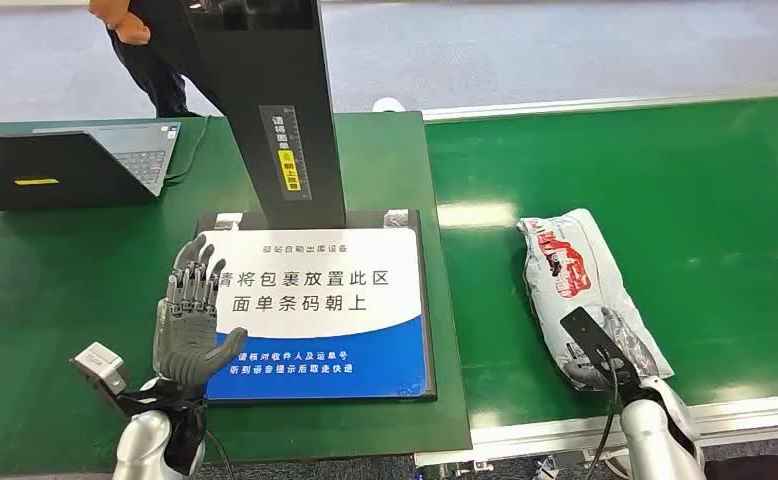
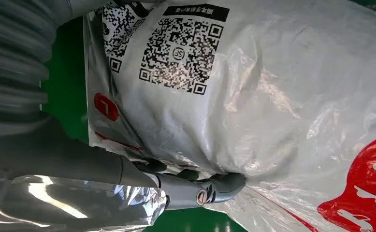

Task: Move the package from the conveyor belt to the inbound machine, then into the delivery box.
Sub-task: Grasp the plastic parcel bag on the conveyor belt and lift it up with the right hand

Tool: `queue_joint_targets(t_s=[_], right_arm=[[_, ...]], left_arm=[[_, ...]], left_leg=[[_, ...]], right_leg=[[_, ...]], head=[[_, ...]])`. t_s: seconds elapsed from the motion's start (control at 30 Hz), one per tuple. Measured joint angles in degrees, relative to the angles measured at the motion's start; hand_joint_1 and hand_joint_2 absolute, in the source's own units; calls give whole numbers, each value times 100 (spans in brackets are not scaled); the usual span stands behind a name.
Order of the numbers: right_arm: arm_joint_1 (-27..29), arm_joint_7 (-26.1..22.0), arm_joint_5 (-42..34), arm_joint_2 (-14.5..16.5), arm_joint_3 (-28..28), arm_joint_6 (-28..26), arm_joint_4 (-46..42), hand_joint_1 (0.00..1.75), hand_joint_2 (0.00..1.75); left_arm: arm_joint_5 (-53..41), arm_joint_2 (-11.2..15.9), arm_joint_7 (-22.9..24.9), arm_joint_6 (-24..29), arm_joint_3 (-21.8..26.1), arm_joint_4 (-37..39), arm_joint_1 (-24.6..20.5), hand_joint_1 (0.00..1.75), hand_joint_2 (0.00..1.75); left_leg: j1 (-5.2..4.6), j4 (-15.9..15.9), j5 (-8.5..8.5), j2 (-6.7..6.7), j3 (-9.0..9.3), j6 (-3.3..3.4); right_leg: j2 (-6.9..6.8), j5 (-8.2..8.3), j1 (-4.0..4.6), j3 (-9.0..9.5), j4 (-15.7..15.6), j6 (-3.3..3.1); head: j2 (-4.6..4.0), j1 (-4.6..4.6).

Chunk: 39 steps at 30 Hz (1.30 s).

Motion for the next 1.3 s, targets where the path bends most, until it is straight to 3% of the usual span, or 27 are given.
queue_joint_targets(t_s=[0.7, 0.9, 1.0, 1.2, 1.3], right_arm=[[109, -100, 9, 28, 0, -150, -156, 175, 175], [734, -177, 905, 270, 11, -1645, -1041, 175, 175], [1040, -434, 1084, 424, 13, -2403, -1660, 175, 175], [1521, -1029, 1223, 693, 92, -3318, -2728, 175, 175], [1647, -1226, 1430, 784, 244, -3511, -3144, 175, 175]], left_arm=[[22, 4, -1, 22, -36, 13, 2, 0, 175], [49, 9, -1, 28, -80, 10, 78, 0, 175], [41, 9, -1, 13, -87, 9, 105, 0, 175], [47, 12, -1, 5, -140, 10, 92, 0, 175], [51, 17, -1, 22, -204, 11, 43, 0, 175]], left_leg=[[0, 0, 0, -1, -2, 0], [0, -2, 0, -7, -23, 0], [0, -2, -1, -5, -29, 0], [0, -3, 0, -4, -32, 0], [0, -3, -1, 1, -33, -1]], right_leg=[[-1, -1, 0, -1, 1, 0], [-10, -2, -2, -17, 3, 1], [-8, -2, -2, -26, 4, 0], [-8, -1, -1, -29, 4, -1], [-4, 0, -2, -31, 5, -2]], head=[[0, 1], [0, 2], [0, 1], [0, 1], [0, 2]])
